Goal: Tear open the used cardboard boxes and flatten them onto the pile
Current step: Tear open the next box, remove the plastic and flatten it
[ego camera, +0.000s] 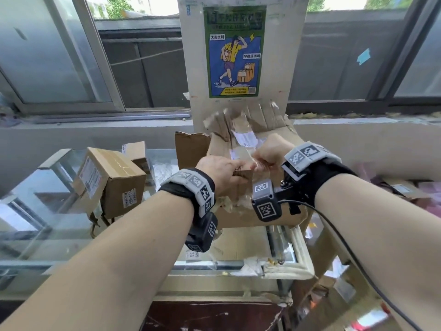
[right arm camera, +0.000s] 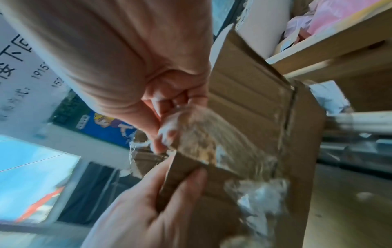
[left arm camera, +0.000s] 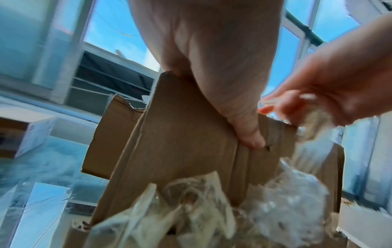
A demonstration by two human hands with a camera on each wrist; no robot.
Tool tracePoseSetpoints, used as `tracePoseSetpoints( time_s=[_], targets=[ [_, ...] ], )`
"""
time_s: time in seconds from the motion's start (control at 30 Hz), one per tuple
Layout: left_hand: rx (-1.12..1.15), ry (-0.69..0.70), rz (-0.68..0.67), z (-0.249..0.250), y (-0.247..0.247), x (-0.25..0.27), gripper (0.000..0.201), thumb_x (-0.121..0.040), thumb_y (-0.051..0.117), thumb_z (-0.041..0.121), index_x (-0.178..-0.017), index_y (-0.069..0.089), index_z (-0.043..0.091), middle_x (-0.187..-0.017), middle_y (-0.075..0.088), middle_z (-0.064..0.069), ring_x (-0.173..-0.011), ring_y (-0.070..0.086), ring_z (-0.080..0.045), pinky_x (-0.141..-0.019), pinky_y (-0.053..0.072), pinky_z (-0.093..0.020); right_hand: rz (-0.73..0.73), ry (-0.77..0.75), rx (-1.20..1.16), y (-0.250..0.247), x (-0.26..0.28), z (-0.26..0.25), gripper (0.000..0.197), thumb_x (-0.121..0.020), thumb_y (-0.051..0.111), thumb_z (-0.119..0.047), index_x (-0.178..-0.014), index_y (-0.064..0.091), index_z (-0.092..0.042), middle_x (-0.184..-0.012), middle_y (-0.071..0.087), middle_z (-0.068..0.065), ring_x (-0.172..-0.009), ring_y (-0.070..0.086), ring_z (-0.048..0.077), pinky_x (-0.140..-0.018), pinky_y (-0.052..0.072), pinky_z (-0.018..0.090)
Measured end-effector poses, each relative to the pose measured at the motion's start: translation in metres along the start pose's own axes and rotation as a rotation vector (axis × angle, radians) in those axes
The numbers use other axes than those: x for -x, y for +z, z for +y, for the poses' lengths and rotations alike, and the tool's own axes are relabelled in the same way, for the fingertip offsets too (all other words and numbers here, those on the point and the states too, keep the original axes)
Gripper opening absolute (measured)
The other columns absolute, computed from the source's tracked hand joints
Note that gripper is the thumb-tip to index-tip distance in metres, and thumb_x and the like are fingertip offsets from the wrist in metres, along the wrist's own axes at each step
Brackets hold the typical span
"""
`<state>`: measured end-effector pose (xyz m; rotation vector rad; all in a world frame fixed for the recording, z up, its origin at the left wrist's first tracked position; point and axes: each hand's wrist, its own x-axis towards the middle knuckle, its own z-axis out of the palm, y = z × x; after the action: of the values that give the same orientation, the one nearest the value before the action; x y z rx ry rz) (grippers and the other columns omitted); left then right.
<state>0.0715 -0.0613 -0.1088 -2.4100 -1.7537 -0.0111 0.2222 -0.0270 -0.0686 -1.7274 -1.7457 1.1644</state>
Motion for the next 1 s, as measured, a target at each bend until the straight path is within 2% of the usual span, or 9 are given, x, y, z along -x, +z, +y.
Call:
tracePoseSetpoints(
  time_s=[0.1, 0.23, 0.4, 0.5, 0.63, 0.77, 0.83, 0.93, 1.0],
  targets=[
    [0.086, -0.128, 0.019, -0.021, -0.015, -0.009, 0.045, -0.09, 0.042, 0.062, -0.125, 0.05, 0.034, -0.12, 0.063, -0.003, -0.106, 0.059, -0.026, -0.077, 0.039, -0.03, 0.013, -0.043, -0.077, 0.002, 0.009, -0.013, 0.017, -0.094, 0.054, -0.01, -0.078, 0.059, -0.007, -0.066, 0.056, 0.005, -0.048, 0.052, 0.01, -0.042, 0.043, 0.018],
    [0.073, -0.161, -0.081, -0.033, -0.017, -0.016, 0.047, -0.09, 0.045, 0.059, -0.121, 0.051, 0.024, -0.126, 0.059, -0.008, -0.112, 0.056, -0.027, -0.087, 0.042, -0.033, -0.063, -0.052, -0.071, -0.01, 0.015, -0.025, 0.024, -0.096, 0.052, -0.012, -0.078, 0.064, -0.002, -0.063, 0.065, 0.005, -0.064, 0.056, 0.017, -0.063, 0.044, 0.027],
    [0.065, -0.074, -0.11, -0.02, 0.002, -0.02, 0.051, -0.092, 0.044, 0.057, -0.137, 0.039, 0.034, -0.127, 0.059, -0.008, -0.112, 0.056, -0.029, -0.09, 0.045, -0.035, -0.073, -0.031, -0.072, -0.002, 0.011, -0.009, 0.01, -0.093, 0.054, -0.002, -0.1, 0.06, -0.006, -0.071, 0.059, 0.005, -0.057, 0.056, 0.011, -0.053, 0.048, 0.021],
    [0.072, -0.04, -0.034, -0.019, 0.005, -0.015, 0.049, -0.096, 0.042, 0.051, -0.142, 0.028, 0.044, -0.128, 0.059, -0.007, -0.11, 0.057, -0.031, -0.09, 0.044, -0.038, -0.053, 0.055, -0.069, 0.0, 0.012, 0.006, 0.024, -0.08, 0.071, -0.011, -0.1, 0.061, -0.002, -0.077, 0.062, 0.01, -0.06, 0.057, 0.017, -0.05, 0.047, 0.029],
    [0.041, -0.04, 0.017, -0.013, 0.013, -0.01, 0.047, -0.097, 0.038, 0.049, -0.142, 0.026, 0.047, -0.13, 0.047, -0.008, -0.115, 0.048, -0.031, -0.1, 0.033, -0.043, 0.0, 0.127, -0.126, 0.013, -0.002, 0.023, 0.059, -0.056, 0.086, -0.017, -0.105, 0.064, 0.005, -0.095, 0.07, 0.019, -0.089, 0.069, 0.034, -0.069, 0.056, 0.04],
    [0.042, -0.033, 0.055, -0.016, 0.016, -0.01, 0.048, -0.097, 0.039, 0.048, -0.143, 0.027, 0.046, -0.129, 0.045, -0.005, -0.116, 0.044, -0.027, -0.102, 0.033, -0.043, 0.104, 0.059, -0.068, 0.024, 0.01, 0.02, 0.029, -0.061, 0.086, -0.009, -0.077, 0.063, -0.004, -0.086, 0.067, 0.016, -0.084, 0.068, 0.029, -0.077, 0.057, 0.039],
    [0.066, -0.047, 0.101, -0.016, 0.02, -0.009, 0.047, -0.097, 0.042, 0.045, -0.142, 0.03, 0.04, -0.125, 0.05, -0.005, -0.113, 0.048, -0.028, -0.102, 0.034, -0.041, 0.13, 0.072, -0.069, 0.025, 0.009, 0.025, 0.033, -0.06, 0.087, -0.012, -0.08, 0.063, -0.003, -0.083, 0.064, 0.011, -0.079, 0.063, 0.024, -0.075, 0.054, 0.034],
    [0.111, -0.071, 0.201, -0.01, 0.026, -0.003, 0.04, -0.095, 0.049, 0.041, -0.131, 0.039, 0.026, -0.12, 0.055, -0.006, -0.107, 0.053, -0.028, -0.096, 0.035, -0.037, 0.127, 0.152, -0.2, 0.027, 0.001, 0.037, 0.046, -0.052, 0.09, -0.011, -0.089, 0.068, 0.005, -0.091, 0.07, 0.014, -0.088, 0.069, 0.026, -0.083, 0.056, 0.04],
    [0.109, -0.119, 0.251, -0.007, 0.028, 0.001, 0.038, -0.093, 0.053, 0.04, -0.126, 0.044, 0.023, -0.12, 0.051, -0.006, -0.109, 0.05, -0.027, -0.095, 0.034, -0.036, 0.041, 0.209, -0.287, 0.029, 0.001, 0.044, 0.029, -0.06, 0.086, -0.004, -0.081, 0.068, 0.005, -0.088, 0.07, 0.016, -0.086, 0.07, 0.028, -0.085, 0.056, 0.041]
  ],
)
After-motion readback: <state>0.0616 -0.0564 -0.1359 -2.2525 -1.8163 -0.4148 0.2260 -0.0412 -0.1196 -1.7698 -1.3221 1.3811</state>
